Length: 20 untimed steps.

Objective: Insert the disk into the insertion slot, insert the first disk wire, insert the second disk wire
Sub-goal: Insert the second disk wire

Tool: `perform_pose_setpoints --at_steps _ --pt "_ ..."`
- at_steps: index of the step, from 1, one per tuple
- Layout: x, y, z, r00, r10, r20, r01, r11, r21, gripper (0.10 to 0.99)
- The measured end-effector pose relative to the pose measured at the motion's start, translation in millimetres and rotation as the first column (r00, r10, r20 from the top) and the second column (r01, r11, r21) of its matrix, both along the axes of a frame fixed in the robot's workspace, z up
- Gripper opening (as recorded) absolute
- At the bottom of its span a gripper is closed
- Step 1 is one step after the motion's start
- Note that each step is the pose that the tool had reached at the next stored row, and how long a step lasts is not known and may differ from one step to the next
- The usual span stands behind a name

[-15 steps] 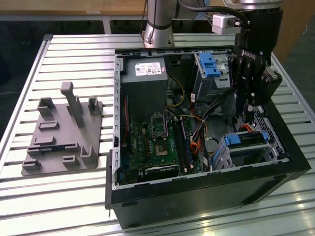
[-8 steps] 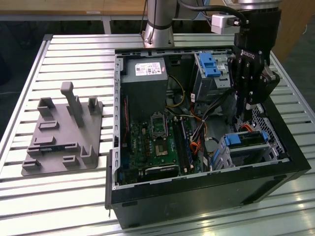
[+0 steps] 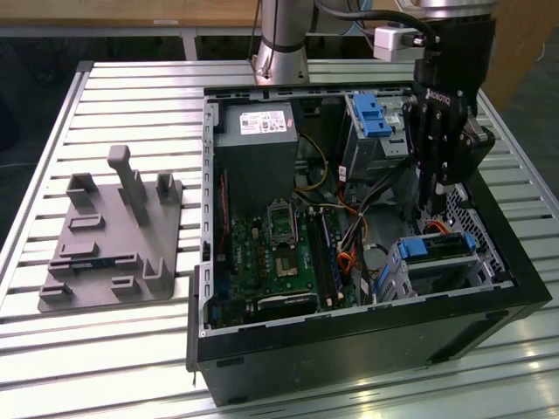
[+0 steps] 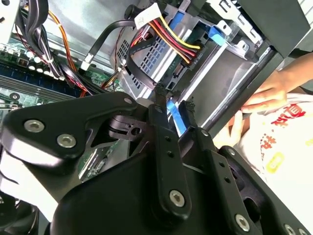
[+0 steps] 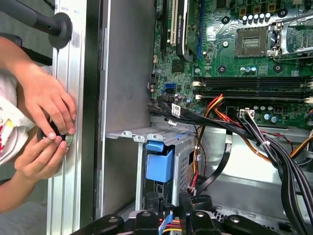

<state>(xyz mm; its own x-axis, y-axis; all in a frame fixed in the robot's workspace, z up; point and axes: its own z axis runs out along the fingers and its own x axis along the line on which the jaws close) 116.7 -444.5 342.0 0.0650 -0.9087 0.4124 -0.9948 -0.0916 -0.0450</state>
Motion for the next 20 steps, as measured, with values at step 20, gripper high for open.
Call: perform_pose_setpoints --at_steps 20 --pt "15.6 1.8 -2.2 0.9968 0.007 -0.0799 -0.009 0.9996 -0.026 0.2"
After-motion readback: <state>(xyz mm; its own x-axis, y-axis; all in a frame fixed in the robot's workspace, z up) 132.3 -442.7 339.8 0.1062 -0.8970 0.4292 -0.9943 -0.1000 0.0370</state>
